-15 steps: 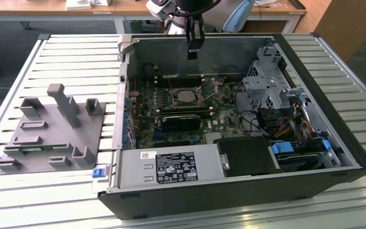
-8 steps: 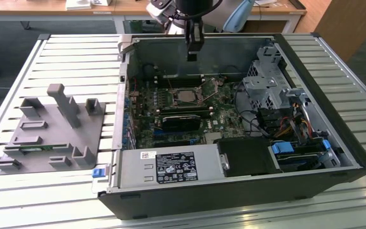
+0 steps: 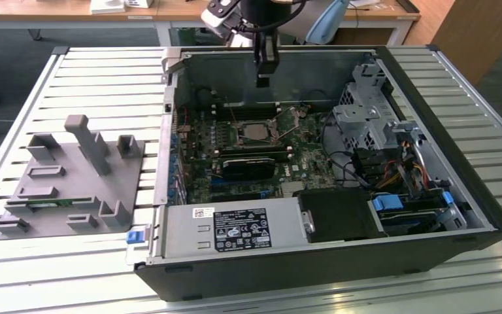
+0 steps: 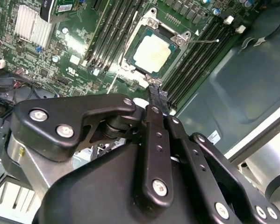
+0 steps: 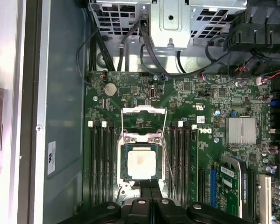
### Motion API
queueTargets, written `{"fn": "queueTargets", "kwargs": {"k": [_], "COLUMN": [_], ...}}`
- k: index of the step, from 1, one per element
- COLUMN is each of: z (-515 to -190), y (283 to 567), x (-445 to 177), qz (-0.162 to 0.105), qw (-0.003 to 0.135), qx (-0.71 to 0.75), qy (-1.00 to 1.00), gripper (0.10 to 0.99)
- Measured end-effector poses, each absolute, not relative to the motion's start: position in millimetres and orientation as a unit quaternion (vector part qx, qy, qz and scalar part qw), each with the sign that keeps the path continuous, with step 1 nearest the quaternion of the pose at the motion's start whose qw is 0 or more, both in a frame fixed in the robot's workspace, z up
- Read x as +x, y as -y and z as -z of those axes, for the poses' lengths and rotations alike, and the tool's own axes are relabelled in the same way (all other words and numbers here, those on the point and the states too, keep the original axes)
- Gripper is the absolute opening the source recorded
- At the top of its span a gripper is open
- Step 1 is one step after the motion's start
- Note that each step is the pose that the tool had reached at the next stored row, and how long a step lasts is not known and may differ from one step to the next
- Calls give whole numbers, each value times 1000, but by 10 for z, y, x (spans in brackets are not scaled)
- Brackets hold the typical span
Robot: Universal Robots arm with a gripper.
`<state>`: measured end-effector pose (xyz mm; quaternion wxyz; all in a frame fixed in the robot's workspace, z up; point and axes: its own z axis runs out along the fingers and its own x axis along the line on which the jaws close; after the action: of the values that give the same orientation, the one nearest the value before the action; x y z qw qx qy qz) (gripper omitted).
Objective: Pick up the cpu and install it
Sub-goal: 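Close the cpu cover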
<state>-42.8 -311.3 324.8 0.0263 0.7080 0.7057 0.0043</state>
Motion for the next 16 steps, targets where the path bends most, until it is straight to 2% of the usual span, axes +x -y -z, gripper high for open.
{"fn": "queueTargets", "kwargs": {"k": [16], "z": [-3108], "y": [3105], "x": [-172], "qz": [1], "qw": [22], "qx": [708], "qy": [-706], "gripper": [106]}}
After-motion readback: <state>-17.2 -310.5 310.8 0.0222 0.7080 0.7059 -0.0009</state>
